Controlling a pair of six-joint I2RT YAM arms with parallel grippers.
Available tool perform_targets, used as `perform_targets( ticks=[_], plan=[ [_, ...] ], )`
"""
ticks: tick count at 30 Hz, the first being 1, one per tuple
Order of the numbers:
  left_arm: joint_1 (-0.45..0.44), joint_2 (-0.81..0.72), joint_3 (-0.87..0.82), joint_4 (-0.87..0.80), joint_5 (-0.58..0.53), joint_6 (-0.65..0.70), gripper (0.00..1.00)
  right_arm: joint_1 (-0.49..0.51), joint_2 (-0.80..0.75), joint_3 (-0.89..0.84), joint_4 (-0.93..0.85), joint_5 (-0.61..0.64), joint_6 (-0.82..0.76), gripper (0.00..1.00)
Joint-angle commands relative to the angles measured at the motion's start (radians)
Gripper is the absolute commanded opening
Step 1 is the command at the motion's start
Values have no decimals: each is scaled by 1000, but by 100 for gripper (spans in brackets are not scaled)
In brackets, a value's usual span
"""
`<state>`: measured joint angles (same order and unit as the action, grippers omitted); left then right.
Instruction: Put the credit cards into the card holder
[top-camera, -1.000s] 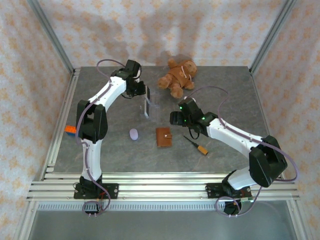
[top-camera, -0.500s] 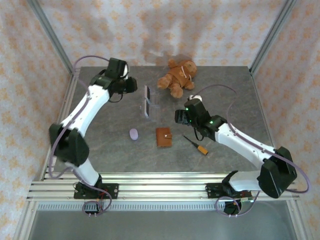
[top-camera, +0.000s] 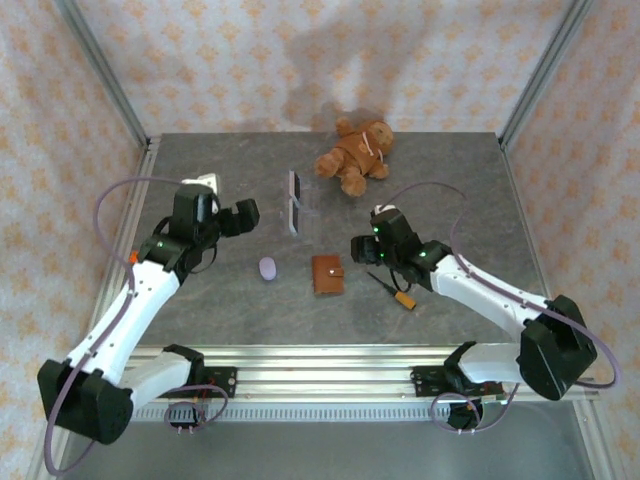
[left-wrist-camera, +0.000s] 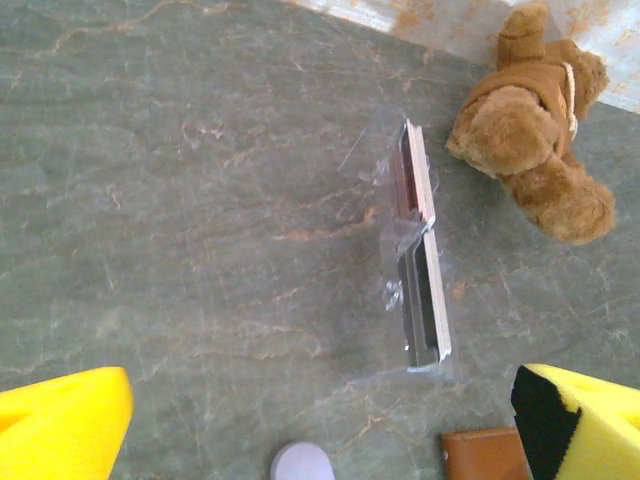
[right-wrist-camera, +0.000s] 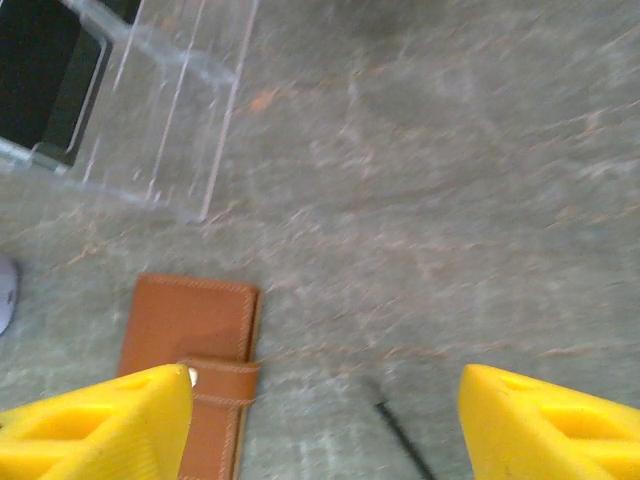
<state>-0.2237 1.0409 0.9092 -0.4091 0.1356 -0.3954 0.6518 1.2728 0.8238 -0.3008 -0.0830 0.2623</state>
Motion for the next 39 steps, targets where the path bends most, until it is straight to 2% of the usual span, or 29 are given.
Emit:
perform_targets(
  ticks=[1, 6, 8, 10, 14, 19, 23, 27, 31, 36, 39],
  plan=[
    [33, -38, -74, 99, 146, -61, 99, 5, 10, -57, 27, -164, 102, 69],
    [40, -27, -157, 162, 387, -108, 99, 8, 41, -68, 20, -214, 132, 67],
    [31, -24, -235, 276, 499, -186, 99, 11, 62, -78, 40, -250, 148, 66],
    [10, -19, -289, 350, 565, -216, 97, 14, 95, -83, 68, -288, 163, 64],
    [-49, -13, -347, 390, 572, -253, 91, 17, 148, -75, 89, -335, 193, 59],
    [-161, 2, -392, 421, 508, -257, 85, 17, 213, -54, 78, -371, 194, 53],
    [-233, 64, -438, 550, 497, -307, 79, 17, 252, -73, 148, -411, 228, 48],
    [-280, 169, -440, 623, 493, -330, 74, 17, 297, -66, 163, -427, 238, 46],
    [-303, 284, -467, 808, 507, -393, 67, 17, 329, -81, 228, -465, 267, 37],
    [-331, 442, -452, 934, 509, -438, 62, 17, 333, -93, 245, -446, 265, 34],
    [-336, 536, -452, 1023, 518, -466, 59, 17, 357, -99, 276, -468, 276, 26]
  ],
)
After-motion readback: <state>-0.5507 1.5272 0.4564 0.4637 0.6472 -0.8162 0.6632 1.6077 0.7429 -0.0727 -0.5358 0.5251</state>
